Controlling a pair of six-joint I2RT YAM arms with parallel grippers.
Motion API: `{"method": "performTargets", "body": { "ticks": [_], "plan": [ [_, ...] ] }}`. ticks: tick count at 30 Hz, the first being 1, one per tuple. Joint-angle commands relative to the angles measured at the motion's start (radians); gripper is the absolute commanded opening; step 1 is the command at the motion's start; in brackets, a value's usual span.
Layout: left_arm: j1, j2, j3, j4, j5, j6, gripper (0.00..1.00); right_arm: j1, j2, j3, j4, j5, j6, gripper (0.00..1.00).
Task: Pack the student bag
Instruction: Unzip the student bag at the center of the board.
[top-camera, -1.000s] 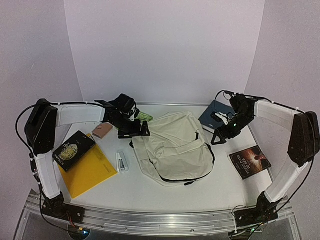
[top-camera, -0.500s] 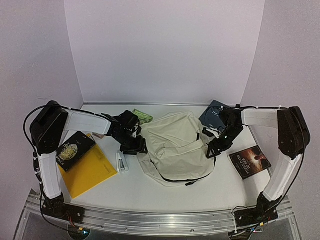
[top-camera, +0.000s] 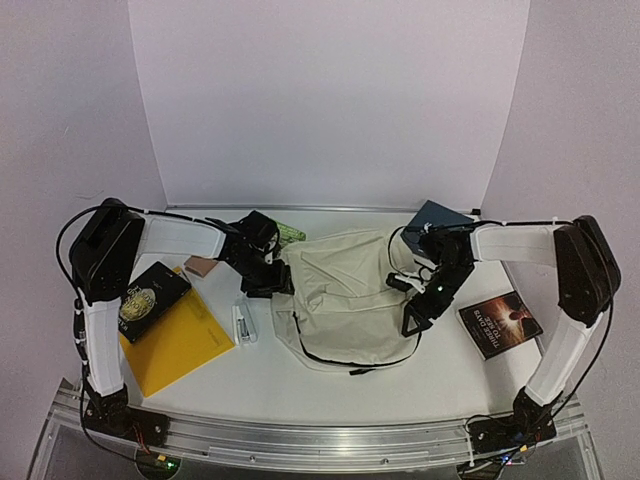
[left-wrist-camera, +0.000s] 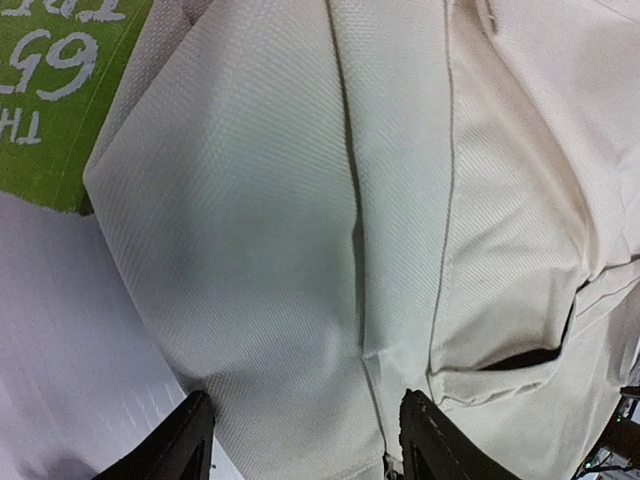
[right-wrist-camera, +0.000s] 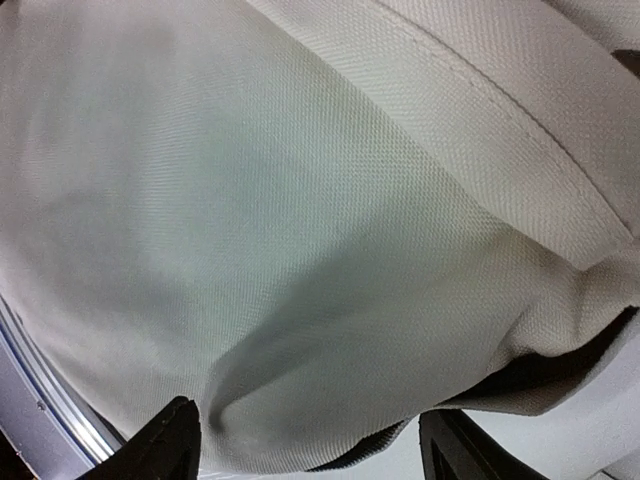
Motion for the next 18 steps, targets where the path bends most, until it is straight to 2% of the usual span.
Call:
{"method": "performTargets", "body": {
  "ticks": [1,5,9,18],
  "plan": [
    [-0.074,-0.126,0.015,-0.121,-0.09,0.015,0.66,0.006,-0.107,0.039,-0.017,0.012,0.003,0.76],
    [-0.153,-0.136,0.027,-0.24,-0.16,-0.016,0.66,0.006,-0.126,0.084,-0.015,0.056,0.031,0.76],
    [-0.216,-0.12,0.014,-0.295,-0.164,-0.073,0.63,0.007,-0.132,0.114,-0.007,0.022,0.045,0.76],
    [-0.249,-0.038,0.051,-0.363,-0.194,-0.142,0.51,0.006,-0.112,0.111,0.029,-0.048,0.061,0.75]
  ]
}}
